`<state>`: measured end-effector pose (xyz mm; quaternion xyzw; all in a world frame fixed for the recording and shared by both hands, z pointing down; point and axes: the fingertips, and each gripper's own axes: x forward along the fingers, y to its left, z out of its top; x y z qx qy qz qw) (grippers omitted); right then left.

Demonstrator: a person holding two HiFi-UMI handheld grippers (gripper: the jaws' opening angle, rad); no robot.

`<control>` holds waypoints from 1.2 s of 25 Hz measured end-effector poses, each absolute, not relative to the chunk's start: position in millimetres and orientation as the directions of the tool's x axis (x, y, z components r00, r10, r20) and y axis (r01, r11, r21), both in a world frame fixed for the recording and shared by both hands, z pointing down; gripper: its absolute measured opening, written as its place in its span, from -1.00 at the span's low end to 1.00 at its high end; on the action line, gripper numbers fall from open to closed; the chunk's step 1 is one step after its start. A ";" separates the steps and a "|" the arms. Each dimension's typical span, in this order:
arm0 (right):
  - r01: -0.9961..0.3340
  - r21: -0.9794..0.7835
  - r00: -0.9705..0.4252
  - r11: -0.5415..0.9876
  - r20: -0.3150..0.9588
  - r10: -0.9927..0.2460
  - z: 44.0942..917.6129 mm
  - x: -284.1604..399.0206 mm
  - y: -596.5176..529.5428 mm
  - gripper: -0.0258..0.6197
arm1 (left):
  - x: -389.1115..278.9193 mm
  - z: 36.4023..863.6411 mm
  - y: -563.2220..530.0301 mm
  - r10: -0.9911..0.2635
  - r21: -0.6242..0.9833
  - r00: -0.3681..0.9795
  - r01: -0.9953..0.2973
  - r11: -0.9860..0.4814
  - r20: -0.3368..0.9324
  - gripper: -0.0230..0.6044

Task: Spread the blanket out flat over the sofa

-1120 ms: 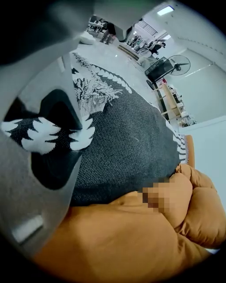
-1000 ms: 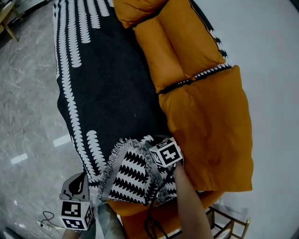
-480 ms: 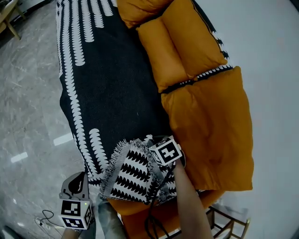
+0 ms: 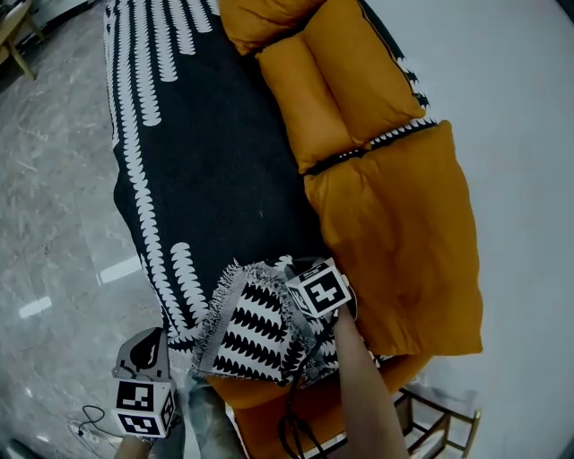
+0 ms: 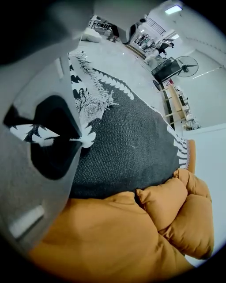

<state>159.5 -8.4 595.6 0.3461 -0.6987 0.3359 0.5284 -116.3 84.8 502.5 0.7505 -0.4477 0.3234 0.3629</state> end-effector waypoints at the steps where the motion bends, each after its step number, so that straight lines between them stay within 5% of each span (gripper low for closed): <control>1: -0.839 -0.101 -0.201 0.534 0.971 -0.132 592.3 159.1 -6.9 -0.83 | -116.8 500.1 84.9 -0.440 0.254 0.391 -0.906 -0.339 0.808 -0.92; 30: -0.867 -0.021 -0.176 0.498 0.948 -0.266 483.5 114.5 70.2 -0.83 | -168.0 447.2 173.3 -0.476 0.237 0.432 -0.878 -0.415 0.766 -0.92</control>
